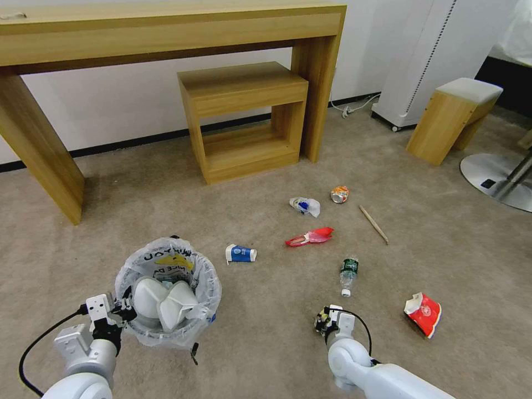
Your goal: Pick up the trash bin and place the garbage on the floor into it.
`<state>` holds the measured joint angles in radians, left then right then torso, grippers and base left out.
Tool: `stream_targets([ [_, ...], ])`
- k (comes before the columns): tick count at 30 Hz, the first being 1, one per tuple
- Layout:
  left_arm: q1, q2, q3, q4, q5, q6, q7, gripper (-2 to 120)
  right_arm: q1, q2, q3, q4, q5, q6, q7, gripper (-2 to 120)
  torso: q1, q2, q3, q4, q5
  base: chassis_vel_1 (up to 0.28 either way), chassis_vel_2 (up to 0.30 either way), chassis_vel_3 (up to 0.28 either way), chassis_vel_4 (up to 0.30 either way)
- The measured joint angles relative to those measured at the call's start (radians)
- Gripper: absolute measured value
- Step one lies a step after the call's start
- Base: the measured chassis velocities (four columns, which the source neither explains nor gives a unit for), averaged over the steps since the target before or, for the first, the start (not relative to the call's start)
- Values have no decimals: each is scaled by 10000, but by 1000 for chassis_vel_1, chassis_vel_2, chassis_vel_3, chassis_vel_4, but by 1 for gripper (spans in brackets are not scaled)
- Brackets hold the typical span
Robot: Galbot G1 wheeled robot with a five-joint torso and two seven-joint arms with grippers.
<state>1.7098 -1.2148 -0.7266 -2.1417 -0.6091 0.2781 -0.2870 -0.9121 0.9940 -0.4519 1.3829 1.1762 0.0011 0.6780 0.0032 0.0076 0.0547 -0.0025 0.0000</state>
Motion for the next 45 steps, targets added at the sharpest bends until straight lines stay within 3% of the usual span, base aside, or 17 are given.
stream_targets([
  [4,40,1,-11,-22,-4,-1,-3,1,-43,-139,49,144,-319,125,-126,0,0,0,0,0,0,0,0,0,0],
  [9,56,17,-52,-22,-5,-8,-5,1,-67,-427,244,650,-702,335,-470,0,0,0,0,0,0,0,0,0,0],
  [13,62,29,-60,-13,-4,-13,-3,1,-54,-982,526,1693,-1294,954,-1324,0,0,0,0,-1,0,0,0,0,0],
  [16,29,4,-16,40,11,-14,20,1,711,-1672,577,3193,-1667,1990,-2722,0,-1,0,0,1,-3,0,0,0,0],
  [20,8,4,-3,36,15,-14,29,1,1493,-1896,468,3705,-1670,2438,-3630,0,0,0,0,1,-2,0,0,0,0],
  [26,52,-9,11,-85,30,0,33,1,3596,-1973,-677,4375,-1368,3407,-6146,0,0,0,0,1,-3,0,0,0,0],
  [34,105,-29,17,-279,7,85,23,1,5379,-1464,-2535,4460,-848,4054,-8294,0,0,-1,1,0,-2,0,0,0,0],
  [45,243,-101,-26,-785,-156,188,-24,1,6577,-760,-4732,3856,-912,3931,-8340,0,0,0,0,0,-1,0,0,0,0],
])
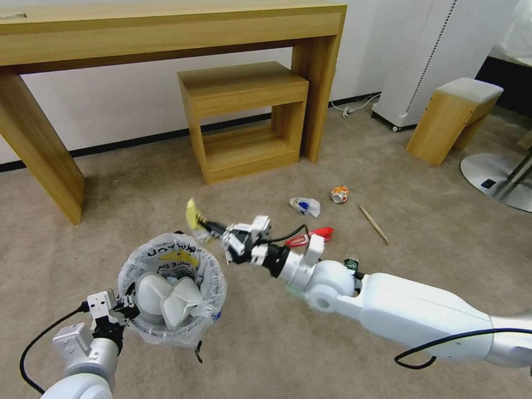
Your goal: Pick up the trash bin and place the garbage on the floor into it.
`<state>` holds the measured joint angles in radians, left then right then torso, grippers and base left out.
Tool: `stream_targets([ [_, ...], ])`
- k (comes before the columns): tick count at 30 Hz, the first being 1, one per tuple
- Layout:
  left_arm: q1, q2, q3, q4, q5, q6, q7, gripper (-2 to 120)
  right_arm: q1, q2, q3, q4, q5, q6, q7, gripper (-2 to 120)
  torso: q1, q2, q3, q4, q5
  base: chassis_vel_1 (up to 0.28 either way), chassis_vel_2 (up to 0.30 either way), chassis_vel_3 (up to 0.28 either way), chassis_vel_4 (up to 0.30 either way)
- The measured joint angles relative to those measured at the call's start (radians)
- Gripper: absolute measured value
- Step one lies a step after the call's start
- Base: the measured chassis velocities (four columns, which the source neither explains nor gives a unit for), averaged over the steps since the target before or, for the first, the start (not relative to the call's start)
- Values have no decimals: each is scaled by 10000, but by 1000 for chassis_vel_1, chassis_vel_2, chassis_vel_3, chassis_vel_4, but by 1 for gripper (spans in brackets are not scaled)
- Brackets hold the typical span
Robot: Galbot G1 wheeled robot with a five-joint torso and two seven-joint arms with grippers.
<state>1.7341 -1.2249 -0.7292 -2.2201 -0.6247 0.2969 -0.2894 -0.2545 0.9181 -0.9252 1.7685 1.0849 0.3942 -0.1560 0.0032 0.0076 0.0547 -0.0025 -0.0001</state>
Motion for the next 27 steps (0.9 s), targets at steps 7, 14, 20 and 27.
stream_targets([
  [7,176,-84,-18,-275,-15,49,-9,1,53,514,-911,-1101,-175,26,82,0,0,0,0,0,0,0,0,0,0],
  [14,346,-109,-104,-468,-9,49,-11,1,-217,946,-1156,-1738,-315,30,209,0,0,0,-1,0,0,0,0,0,0],
  [20,354,-125,-86,-490,-5,50,-11,1,-413,1009,-1139,-1799,-388,-12,218,10,0,0,-1,0,1,0,0,0,0],
  [27,289,-159,-16,-353,41,54,-6,1,-721,782,-748,-1340,-443,-53,326,40,0,0,-1,0,0,0,0,0,0],
])
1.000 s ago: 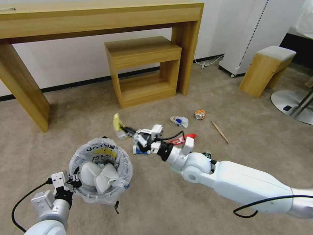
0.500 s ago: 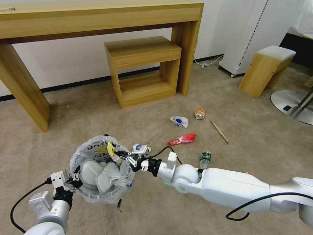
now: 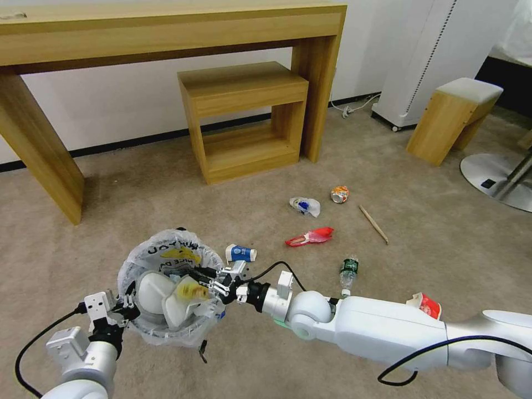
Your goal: Pick up the trash bin and place the garbage on the floor into it.
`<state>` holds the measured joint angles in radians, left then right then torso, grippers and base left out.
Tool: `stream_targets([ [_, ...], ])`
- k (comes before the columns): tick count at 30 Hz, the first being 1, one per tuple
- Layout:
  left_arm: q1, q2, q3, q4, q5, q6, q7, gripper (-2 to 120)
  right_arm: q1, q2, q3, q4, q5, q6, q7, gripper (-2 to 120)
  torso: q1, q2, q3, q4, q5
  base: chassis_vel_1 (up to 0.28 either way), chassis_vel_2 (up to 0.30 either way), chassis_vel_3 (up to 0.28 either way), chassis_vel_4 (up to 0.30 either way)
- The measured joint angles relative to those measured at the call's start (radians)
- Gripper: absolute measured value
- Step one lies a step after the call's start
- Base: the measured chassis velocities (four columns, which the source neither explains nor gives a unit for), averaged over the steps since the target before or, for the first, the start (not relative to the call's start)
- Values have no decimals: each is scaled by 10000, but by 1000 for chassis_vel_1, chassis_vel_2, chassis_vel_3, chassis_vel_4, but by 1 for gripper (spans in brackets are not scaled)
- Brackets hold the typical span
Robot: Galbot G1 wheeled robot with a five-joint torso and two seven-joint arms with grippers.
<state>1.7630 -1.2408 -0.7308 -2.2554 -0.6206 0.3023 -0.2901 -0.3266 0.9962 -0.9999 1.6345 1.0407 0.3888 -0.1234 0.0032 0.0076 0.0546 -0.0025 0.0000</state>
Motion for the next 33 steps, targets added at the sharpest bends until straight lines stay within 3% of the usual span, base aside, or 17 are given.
stream_targets([
  [6,-7,57,-23,101,3,0,16,1,-405,-77,830,370,-38,-19,540,54,0,0,0,0,1,0,0,0,0],
  [7,4,121,-68,144,4,-11,25,1,-661,-172,1568,575,0,-73,959,62,0,0,0,1,0,0,0,0,0],
  [14,-78,217,-125,288,2,-116,102,1,-1238,-693,3548,925,0,-473,2372,84,0,0,0,0,2,0,0,0,0],
  [17,-153,258,-125,400,2,-159,147,1,-1895,-1311,4998,1132,-495,-937,3743,97,0,0,0,0,2,0,0,0,0],
  [19,-168,268,-121,421,1,-163,153,1,-2061,-1439,5294,1139,-607,-1037,3960,99,0,0,0,0,4,0,0,0,0],
  [21,-228,307,-86,534,-8,-170,159,1,-2843,-1948,6430,1075,-1112,-1248,4420,100,0,0,0,-2,0,0,0,0,0],
  [23,-262,335,-63,584,-22,-170,164,1,-3316,-2155,6916,963,-1478,-1180,4505,100,0,0,0,-3,3,0,0,0,0],
  [33,-360,500,-50,865,-148,-204,175,1,-6314,-2796,9326,698,-2929,-172,3838,100,-1,0,0,1,3,0,0,0,0],
])
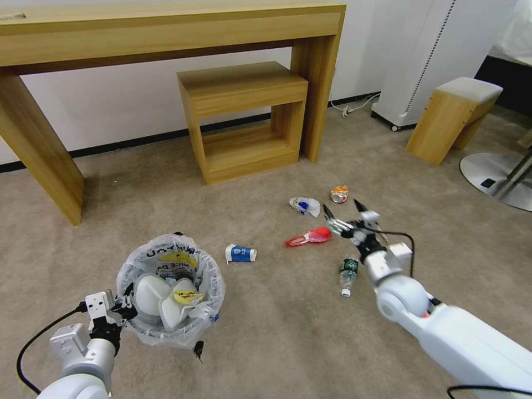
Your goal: Pick up the trash bin and place the garbage on the floor into it.
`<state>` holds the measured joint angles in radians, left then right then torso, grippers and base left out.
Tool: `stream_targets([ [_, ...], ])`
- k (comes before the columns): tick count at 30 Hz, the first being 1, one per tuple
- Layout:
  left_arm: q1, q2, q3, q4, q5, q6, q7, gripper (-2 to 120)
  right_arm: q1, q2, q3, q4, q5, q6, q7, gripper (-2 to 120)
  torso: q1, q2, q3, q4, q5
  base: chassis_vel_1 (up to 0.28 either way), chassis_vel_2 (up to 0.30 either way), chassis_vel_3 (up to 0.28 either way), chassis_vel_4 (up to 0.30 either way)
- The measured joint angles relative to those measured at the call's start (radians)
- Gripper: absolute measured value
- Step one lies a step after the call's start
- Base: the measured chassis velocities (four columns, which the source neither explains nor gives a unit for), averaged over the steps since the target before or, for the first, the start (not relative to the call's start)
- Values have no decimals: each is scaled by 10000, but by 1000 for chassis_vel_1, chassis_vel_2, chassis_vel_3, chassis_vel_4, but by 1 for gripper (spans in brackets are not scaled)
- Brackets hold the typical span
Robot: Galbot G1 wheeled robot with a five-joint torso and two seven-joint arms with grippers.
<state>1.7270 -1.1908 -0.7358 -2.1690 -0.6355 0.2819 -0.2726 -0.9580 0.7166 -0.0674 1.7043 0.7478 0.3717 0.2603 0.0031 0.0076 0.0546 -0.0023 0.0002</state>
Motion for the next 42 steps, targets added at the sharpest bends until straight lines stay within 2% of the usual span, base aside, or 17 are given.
stream_targets([
  [9,-35,9,91,109,4,-29,27,1,-1046,-24,1044,-156,-545,127,-174,100,0,0,0,-2,-3,0,0,0,0],
  [42,-22,156,12,6,-115,-86,71,1,-748,269,772,-324,-788,293,-352,100,0,1,1,-1,-4,-22,21,20,-22],
])
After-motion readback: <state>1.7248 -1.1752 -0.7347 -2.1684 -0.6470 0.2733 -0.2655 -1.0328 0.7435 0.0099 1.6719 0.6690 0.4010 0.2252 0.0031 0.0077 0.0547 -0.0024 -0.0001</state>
